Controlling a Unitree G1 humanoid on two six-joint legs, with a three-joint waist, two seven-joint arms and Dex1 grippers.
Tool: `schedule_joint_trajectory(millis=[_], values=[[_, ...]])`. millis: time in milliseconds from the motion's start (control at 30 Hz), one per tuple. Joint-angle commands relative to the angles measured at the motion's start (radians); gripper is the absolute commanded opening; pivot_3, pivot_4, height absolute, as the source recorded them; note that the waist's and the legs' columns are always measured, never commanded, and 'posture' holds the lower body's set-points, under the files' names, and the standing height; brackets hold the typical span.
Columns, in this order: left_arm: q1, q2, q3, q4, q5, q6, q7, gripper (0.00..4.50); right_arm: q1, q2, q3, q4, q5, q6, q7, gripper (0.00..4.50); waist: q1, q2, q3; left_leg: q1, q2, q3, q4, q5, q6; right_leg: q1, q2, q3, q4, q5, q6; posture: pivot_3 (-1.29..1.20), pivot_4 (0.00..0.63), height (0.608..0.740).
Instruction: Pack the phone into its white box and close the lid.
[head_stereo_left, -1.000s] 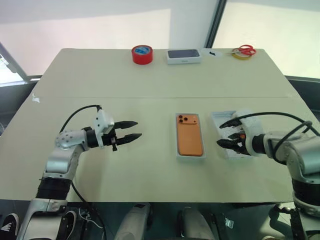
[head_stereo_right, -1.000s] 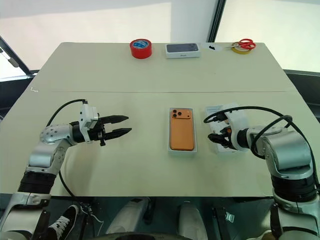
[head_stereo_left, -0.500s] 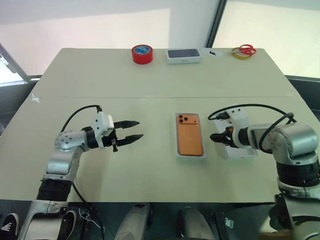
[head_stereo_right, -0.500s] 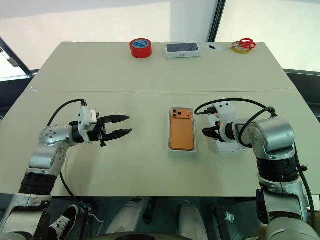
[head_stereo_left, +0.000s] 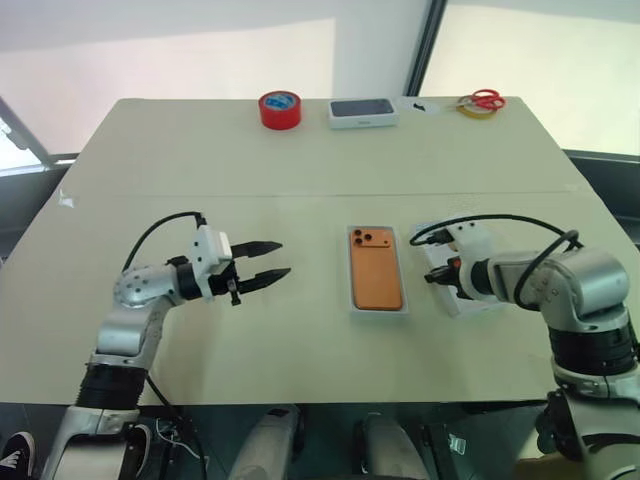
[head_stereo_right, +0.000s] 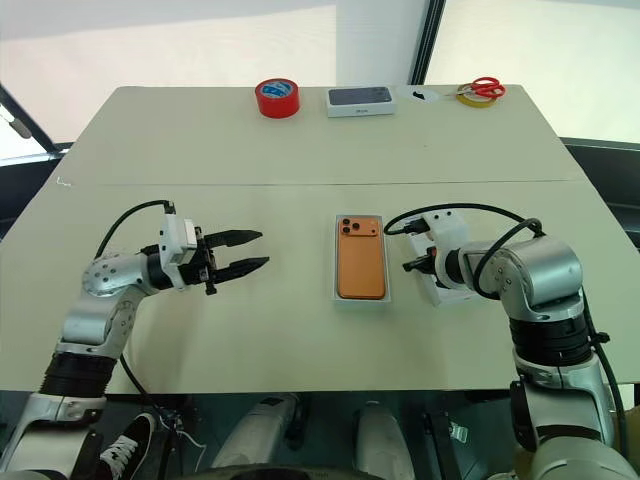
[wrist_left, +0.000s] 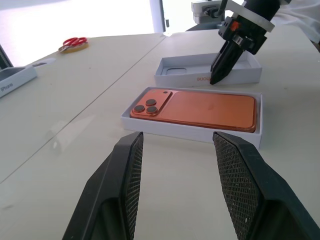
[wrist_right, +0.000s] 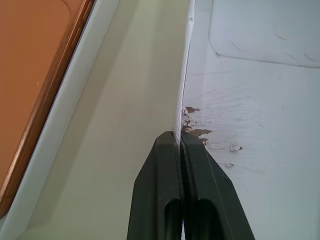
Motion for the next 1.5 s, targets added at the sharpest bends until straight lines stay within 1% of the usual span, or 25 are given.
schedule_joint_trajectory(millis=[33,100,167,200,233,300,467,567,600,667,767,833,933,1000,1133,1267,1367,1500], values=[[0.001,0.000,0.008,-0.031,-0.032,0.035,0.012,2.08,-0.048,0.039,-0.059,0.003,-0.029,-0.016,-0.022,0.01,-0.002,0.000,0.000,0.000,0.000,0.000,0.000,0.000,0.000,0.000,0.000,0.000,0.000,0.000,0.000,0.00,0.150,0.740],[-0.001,-0.004,0.012,-0.027,-0.045,0.063,0.021,1.48,-0.082,0.049,-0.079,0.008,-0.040,-0.079,-0.011,0.00,-0.004,0.000,0.000,0.000,0.000,0.000,0.000,0.000,0.000,-0.001,0.000,0.001,0.002,0.000,0.000,0.00,0.150,0.740],[-0.003,-0.006,0.013,-0.026,-0.046,0.072,0.029,0.52,-0.098,0.056,-0.092,0.016,-0.051,-0.141,-0.002,0.00,-0.004,0.001,0.000,0.000,0.000,0.001,0.000,0.000,0.000,-0.003,0.000,0.002,0.004,0.000,0.000,0.00,0.150,0.740],[-0.004,-0.011,0.015,-0.026,-0.055,0.087,0.036,0.06,-0.094,0.042,-0.070,0.006,-0.068,-0.221,0.017,0.00,-0.003,0.001,0.000,0.000,0.000,0.001,0.000,0.000,0.000,-0.004,0.000,0.002,0.005,0.000,0.000,0.00,0.150,0.740],[-0.006,-0.015,0.017,-0.029,-0.064,0.107,0.043,0.06,-0.090,0.042,-0.060,-0.004,-0.081,-0.288,0.025,0.00,-0.003,0.001,0.000,0.000,0.000,0.001,0.000,0.000,0.000,-0.004,0.000,0.002,0.005,0.000,0.000,0.00,0.150,0.740],[-0.010,-0.027,0.017,-0.031,-0.061,0.116,0.069,0.06,-0.091,0.104,-0.061,-0.041,-0.072,-0.391,0.035,0.00,-0.003,0.001,0.000,0.000,0.000,0.001,0.000,0.000,0.000,-0.004,0.001,0.002,0.005,0.000,0.000,0.00,0.150,0.740],[0.001,-0.051,0.005,-0.051,-0.049,0.128,0.109,0.06,-0.091,0.356,-0.157,-0.102,0.057,-0.483,0.035,0.00,-0.008,0.000,0.000,0.000,0.001,0.001,0.000,0.001,-0.002,-0.005,0.002,0.003,0.008,0.000,0.000,0.00,0.150,0.740],[0.011,-0.061,0.008,-0.070,-0.048,0.137,0.135,0.06,-0.106,0.512,-0.265,-0.084,0.219,-0.439,0.010,0.00,-0.002,0.000,0.000,0.000,0.001,0.001,0.000,0.002,-0.002,-0.005,0.002,0.003,0.009,0.000,0.000,0.00,0.150,0.740],[0.012,-0.064,0.012,-0.076,-0.052,0.143,0.146,0.06,-0.105,0.547,-0.289,-0.081,0.271,-0.414,0.004,0.00,-0.001,0.000,0.000,0.000,0.001,0.001,0.000,0.002,-0.002,-0.005,0.002,0.003,0.009,0.000,0.000,0.00,0.150,0.740],[0.013,-0.064,0.014,-0.085,-0.052,0.150,0.160,0.06,-0.101,0.600,-0.335,-0.073,0.374,-0.341,-0.023,0.00,0.000,0.000,0.000,0.000,0.001,0.001,0.000,0.002,-0.002,-0.005,0.002,0.003,0.009,0.000,0.000,0.00,0.150,0.740],[0.012,-0.059,0.020,-0.104,-0.064,0.175,0.176,0.06,-0.079,0.680,-0.420,-0.049,0.576,-0.250,-0.113,0.00,-0.003,0.001,0.000,0.000,0.001,0.001,0.000,0.001,-0.002,-0.006,0.002,0.003,0.009,0.001,0.000,0.00,0.150,0.740],[0.021,-0.053,0.022,-0.123,-0.071,0.183,0.174,0.06,-0.044,0.700,-0.440,-0.040,0.701,-0.201,-0.166,0.00,-0.004,0.001,0.000,0.000,0.001,0.001,-0.001,0.001,-0.002,-0.006,0.002,0.003,0.009,0.001,0.000,0.00,0.150,0.740],[0.037,-0.050,0.020,-0.149,-0.076,0.188,0.172,0.06,0.014,0.680,-0.416,0.008,0.902,-0.172,-0.258,0.00,-0.006,0.001,0.000,0.000,0.001,0.002,-0.002,0.001,-0.002,-0.007,0.002,0.004,0.009,0.000,0.000,0.00,0.150,0.740],[0.049,-0.051,0.016,-0.168,-0.084,0.194,0.173,0.06,0.063,0.636,-0.354,0.050,1.050,-0.176,-0.326,0.00,-0.007,0.002,0.000,0.000,0.001,0.002,-0.002,0.001,-0.002,-0.007,0.002,0.004,0.009,0.000,-0.001,0.00,0.150,0.740],[0.067,-0.052,0.002,-0.194,-0.079,0.196,0.173,0.06,0.121,0.551,-0.230,0.091,1.222,-0.256,-0.449,0.00,-0.009,0.002,0.000,0.000,0.001,0.002,-0.003,0.002,-0.002,-0.007,0.002,0.004,0.009,0.000,-0.001,0.00,0.150,0.740],[0.083,-0.054,-0.001,-0.212,-0.087,0.211,0.178,0.06,0.135,0.482,-0.144,0.117,1.287,-0.340,-0.509,0.00,-0.009,0.002,0.000,0.000,0.001,0.002,-0.003,0.002,-0.002,-0.007,0.002,0.004,0.009,0.000,-0.001,0.00,0.150,0.740],[0.091,-0.059,-0.021,-0.203,-0.057,0.186,0.183,0.06,0.138,0.451,-0.110,0.166,1.295,-0.391,-0.507,0.00,-0.008,0.002,0.000,0.000,0.001,0.002,-0.003,0.002,-0.002,-0.006,0.002,0.004,0.008,0.000,-0.001,0.00,0.150,0.740],[0.093,-0.089,-0.065,-0.197,-0.035,0.183,0.199,0.06,0.118,0.416,-0.084,0.241,1.163,-0.427,-0.443,0.00,-0.004,0.002,0.000,0.000,0.001,0.002,-0.002,0.002,-0.002,-0.006,0.002,0.004,0.008,0.000,-0.001,0.00,0.150,0.740]])
